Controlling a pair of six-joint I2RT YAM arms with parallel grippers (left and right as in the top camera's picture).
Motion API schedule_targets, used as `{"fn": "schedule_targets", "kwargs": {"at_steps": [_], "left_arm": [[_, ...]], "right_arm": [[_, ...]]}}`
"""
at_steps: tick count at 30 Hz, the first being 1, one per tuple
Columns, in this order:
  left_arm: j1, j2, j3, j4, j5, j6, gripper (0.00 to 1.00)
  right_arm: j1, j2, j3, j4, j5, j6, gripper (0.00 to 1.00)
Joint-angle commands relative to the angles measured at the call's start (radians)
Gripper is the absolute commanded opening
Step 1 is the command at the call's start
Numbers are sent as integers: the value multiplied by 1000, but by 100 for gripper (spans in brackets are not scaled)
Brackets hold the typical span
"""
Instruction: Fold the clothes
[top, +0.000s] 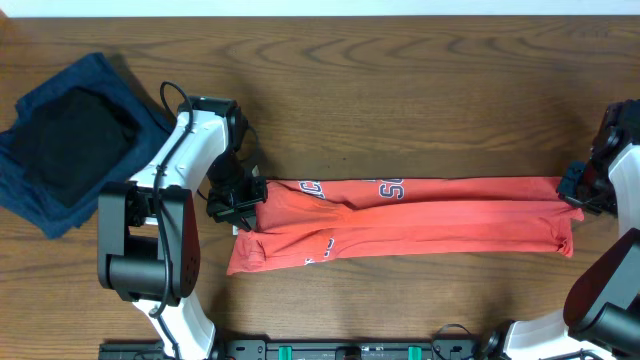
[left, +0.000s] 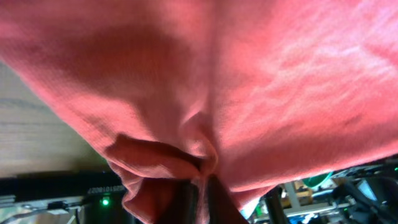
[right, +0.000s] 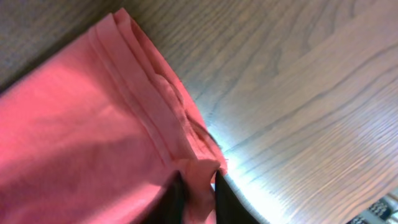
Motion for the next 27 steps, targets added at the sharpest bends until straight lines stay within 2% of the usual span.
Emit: {"fn": "schedule_targets", "kwargs": {"at_steps": [1, 6, 9, 13, 19, 27], "left_arm": [[2, -9, -6, -37, -11, 9, 32], [2, -10, -6, -81, -11, 17, 33], [2, -11, -6, -76, -11, 25, 33], [2, -11, -6, -33, -11, 24, 33], [2, -11, -6, 40, -11, 24, 33], [2, -11, -6, 158, 1, 7, 34]], "right_arm": [[-15, -9, -15, -7, 36, 6, 24], [-27, -9, -19, -7, 26, 6, 31], [-34, -8, -20, -4, -11, 1, 41], [-40, -3, -37, -3, -87, -71, 51], [-58, 14, -82, 29, -122, -109, 59], [-91, 16, -170, 147, -124, -112, 62]]}}
